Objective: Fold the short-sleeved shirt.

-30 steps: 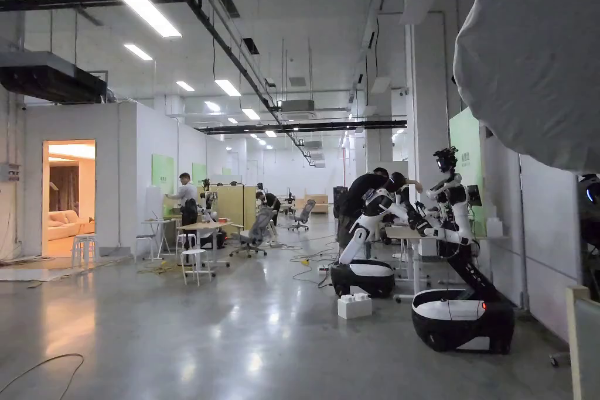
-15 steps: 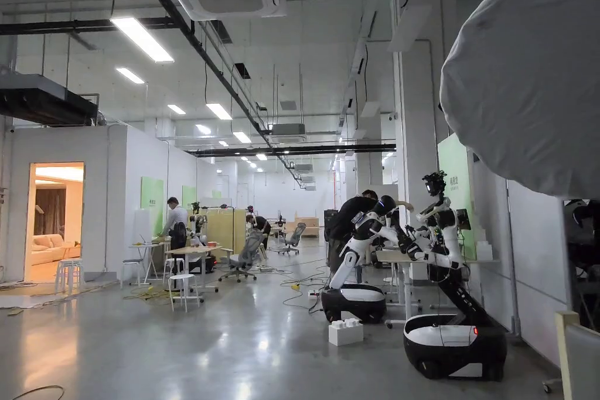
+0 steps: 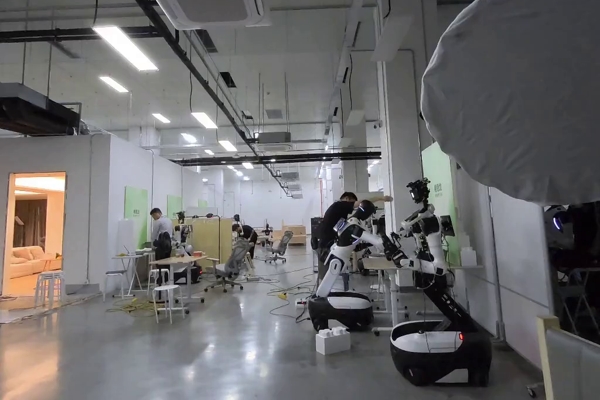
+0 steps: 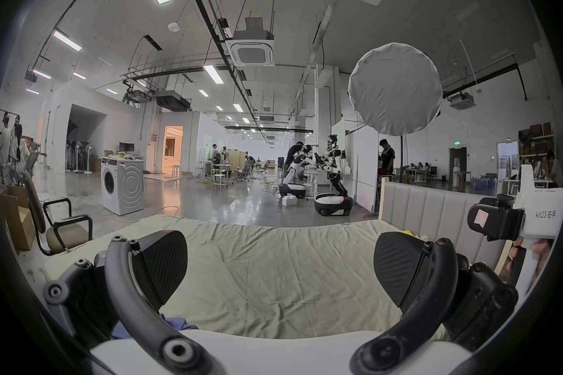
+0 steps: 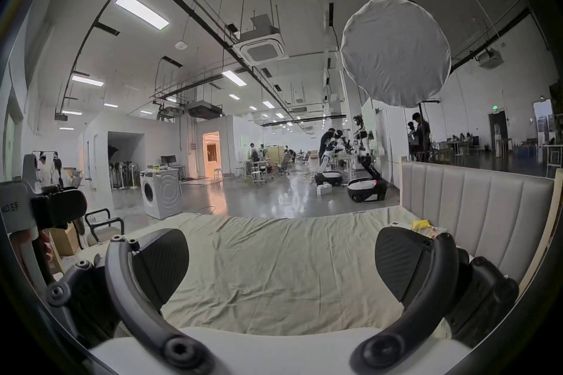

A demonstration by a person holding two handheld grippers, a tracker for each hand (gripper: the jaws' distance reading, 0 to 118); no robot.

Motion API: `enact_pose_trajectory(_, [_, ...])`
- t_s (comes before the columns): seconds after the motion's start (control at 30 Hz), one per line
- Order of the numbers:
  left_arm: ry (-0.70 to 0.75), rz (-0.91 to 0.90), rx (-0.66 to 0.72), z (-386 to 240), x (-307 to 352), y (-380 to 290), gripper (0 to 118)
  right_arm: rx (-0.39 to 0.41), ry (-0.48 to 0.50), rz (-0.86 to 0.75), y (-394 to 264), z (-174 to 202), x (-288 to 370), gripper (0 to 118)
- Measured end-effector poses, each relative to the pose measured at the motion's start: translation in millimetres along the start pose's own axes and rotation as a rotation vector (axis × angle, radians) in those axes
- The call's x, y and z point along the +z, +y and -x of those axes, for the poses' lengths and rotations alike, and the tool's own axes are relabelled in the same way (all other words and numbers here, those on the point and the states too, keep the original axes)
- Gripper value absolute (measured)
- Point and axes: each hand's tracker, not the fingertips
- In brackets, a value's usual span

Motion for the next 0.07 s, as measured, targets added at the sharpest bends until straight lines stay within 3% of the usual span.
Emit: enact_pose_trajectory(0.07, [0.005, -0.002, -0.022, -3.3, 0.2, 1.3, 118, -0.058, 0.012, 0.055, -4.1, -1.3, -1.5, 118])
